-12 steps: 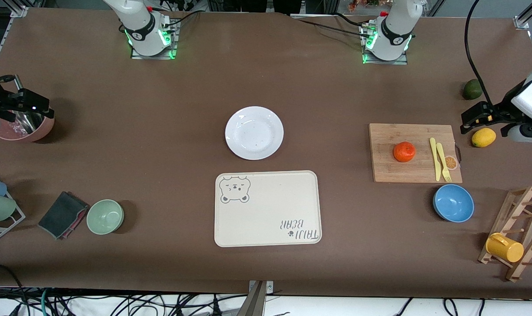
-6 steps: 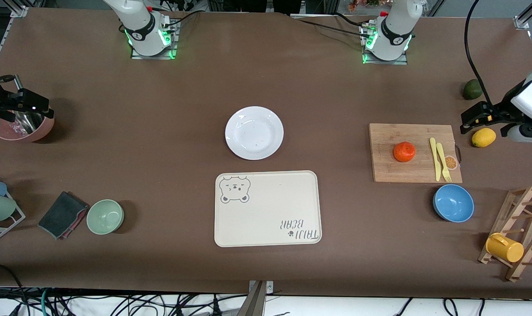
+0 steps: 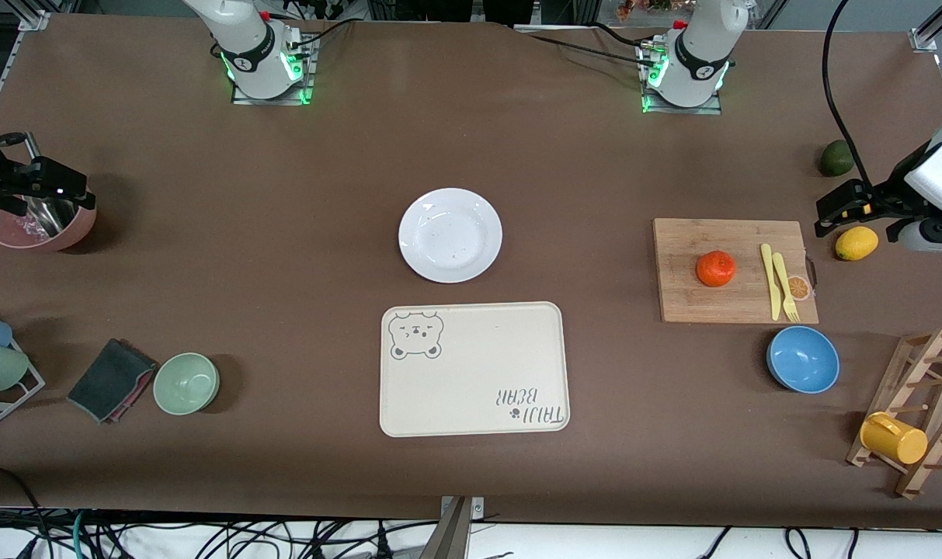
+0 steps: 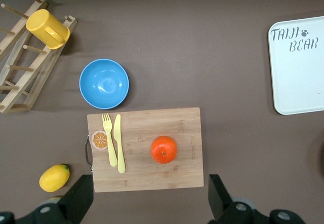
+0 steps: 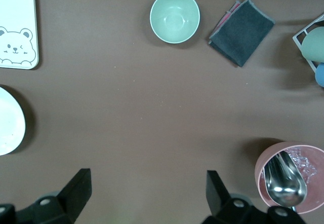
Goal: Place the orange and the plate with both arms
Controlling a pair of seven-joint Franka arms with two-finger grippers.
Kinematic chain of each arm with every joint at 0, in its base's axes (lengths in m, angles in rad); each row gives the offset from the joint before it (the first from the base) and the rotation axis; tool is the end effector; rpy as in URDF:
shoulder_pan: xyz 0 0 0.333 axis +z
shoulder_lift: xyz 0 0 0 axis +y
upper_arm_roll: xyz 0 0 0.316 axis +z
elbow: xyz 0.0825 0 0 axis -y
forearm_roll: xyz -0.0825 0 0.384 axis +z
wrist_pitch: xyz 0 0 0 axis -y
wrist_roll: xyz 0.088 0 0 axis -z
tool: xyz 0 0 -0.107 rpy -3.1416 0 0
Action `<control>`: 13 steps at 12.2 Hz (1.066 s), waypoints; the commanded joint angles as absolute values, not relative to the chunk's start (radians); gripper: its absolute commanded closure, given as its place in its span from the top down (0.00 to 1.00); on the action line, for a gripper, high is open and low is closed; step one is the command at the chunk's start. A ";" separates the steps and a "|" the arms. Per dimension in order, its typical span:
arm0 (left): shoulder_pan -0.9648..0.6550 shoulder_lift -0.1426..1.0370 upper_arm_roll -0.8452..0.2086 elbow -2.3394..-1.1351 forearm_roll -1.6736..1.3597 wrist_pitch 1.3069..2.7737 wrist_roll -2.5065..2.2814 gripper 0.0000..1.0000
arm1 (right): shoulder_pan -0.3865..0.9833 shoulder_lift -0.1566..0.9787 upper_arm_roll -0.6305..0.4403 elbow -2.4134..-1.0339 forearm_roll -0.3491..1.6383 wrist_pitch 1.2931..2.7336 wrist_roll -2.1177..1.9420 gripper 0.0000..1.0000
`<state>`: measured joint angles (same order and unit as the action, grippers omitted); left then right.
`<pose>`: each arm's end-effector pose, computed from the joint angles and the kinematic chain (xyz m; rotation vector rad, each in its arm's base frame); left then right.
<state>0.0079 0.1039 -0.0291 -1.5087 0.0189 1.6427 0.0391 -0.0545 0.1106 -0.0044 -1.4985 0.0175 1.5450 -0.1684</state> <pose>0.5930 -0.0098 0.6009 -3.1237 0.0956 -0.0469 0.5838 -0.0324 0.5933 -3.1113 -0.1704 0.0962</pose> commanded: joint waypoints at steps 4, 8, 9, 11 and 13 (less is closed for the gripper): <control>0.000 0.115 -0.029 -1.488 0.038 1.635 0.040 1.00 | -0.060 0.104 -0.003 -1.486 0.017 1.523 -0.181 1.00; -0.002 0.120 -0.031 -1.488 0.038 1.635 0.040 1.00 | -0.058 0.104 -0.002 -1.486 0.017 1.525 -0.178 1.00; -0.002 0.120 -0.031 -1.486 0.038 1.635 0.040 1.00 | -0.060 0.100 -0.002 -1.493 0.017 1.523 -0.178 1.00; -0.002 0.120 -0.031 -1.488 0.038 1.634 0.040 1.00 | -0.060 0.094 -0.002 -1.496 0.018 1.526 -0.175 1.00; -0.002 0.120 -0.031 -1.488 0.038 1.634 0.038 1.00 | -0.060 0.080 -0.002 -1.511 0.018 1.525 -0.176 1.00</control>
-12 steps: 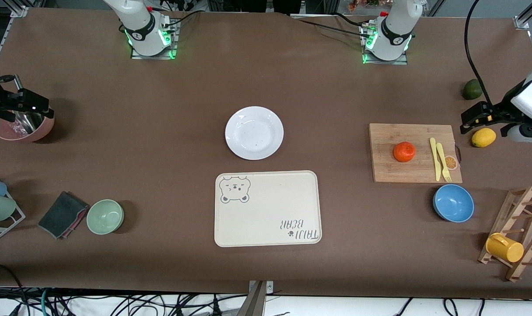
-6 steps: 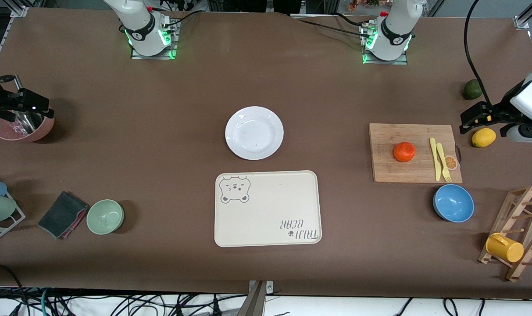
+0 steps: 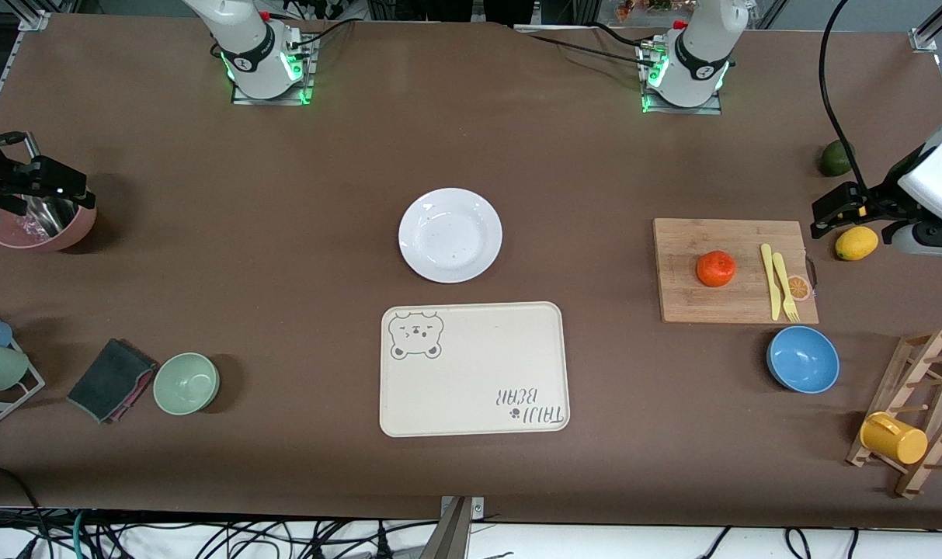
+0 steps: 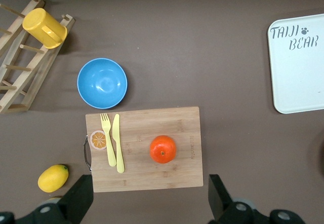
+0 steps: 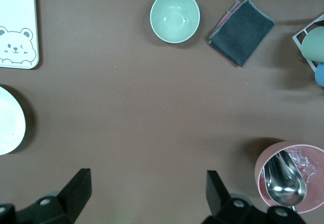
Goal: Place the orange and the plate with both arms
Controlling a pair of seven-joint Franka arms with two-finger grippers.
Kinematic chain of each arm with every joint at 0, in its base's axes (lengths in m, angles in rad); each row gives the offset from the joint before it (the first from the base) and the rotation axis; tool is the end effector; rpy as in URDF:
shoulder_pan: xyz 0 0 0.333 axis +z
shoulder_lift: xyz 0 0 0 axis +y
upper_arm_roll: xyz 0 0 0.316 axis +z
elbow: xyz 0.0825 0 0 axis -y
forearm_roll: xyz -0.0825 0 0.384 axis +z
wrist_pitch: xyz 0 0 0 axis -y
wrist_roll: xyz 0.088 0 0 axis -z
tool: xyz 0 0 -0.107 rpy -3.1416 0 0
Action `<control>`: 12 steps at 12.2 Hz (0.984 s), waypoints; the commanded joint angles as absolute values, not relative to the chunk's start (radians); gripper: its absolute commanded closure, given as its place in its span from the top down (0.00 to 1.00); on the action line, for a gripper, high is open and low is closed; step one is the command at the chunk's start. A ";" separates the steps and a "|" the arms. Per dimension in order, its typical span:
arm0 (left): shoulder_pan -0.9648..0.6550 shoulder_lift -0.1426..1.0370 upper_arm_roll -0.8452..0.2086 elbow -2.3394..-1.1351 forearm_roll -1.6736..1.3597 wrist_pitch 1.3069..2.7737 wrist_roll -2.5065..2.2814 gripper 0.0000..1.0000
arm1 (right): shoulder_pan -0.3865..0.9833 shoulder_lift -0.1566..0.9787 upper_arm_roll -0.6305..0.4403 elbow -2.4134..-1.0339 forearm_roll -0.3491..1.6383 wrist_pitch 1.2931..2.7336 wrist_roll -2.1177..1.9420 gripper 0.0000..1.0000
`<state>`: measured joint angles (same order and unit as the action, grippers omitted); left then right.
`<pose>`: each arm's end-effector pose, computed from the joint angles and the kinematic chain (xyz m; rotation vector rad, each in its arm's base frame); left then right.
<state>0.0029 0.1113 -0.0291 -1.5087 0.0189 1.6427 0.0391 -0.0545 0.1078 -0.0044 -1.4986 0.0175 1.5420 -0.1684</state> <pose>0.5949 -0.0127 0.5965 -3.1239 0.1035 -0.0354 0.5828 -0.0323 0.5946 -3.1112 -0.1704 0.0967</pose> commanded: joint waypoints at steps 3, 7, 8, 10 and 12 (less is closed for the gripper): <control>0.000 0.120 -0.031 -1.486 0.038 1.634 0.038 1.00 | -0.060 0.072 -0.002 -1.523 0.018 1.532 -0.176 1.00; 0.002 0.120 -0.031 -1.486 0.037 1.634 0.035 1.00 | -0.060 0.072 -0.002 -1.529 0.018 1.535 -0.178 1.00; 0.006 0.120 -0.029 -1.486 0.037 1.634 0.037 1.00 | -0.060 0.072 -0.002 -1.529 0.018 1.536 -0.178 1.00; 0.006 0.120 -0.029 -1.486 0.040 1.634 0.038 1.00 | -0.060 0.072 -0.002 -1.529 0.018 1.534 -0.178 1.00; 0.002 0.120 -0.029 -1.488 0.044 1.632 0.035 1.00 | -0.060 0.072 -0.002 -1.528 0.018 1.534 -0.178 1.00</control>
<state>0.0042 0.1113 -0.0263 -1.5087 0.0188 1.6427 0.0391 -0.0545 0.0963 -0.0044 -1.5075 0.0175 1.5386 -0.1684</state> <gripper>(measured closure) 0.000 0.000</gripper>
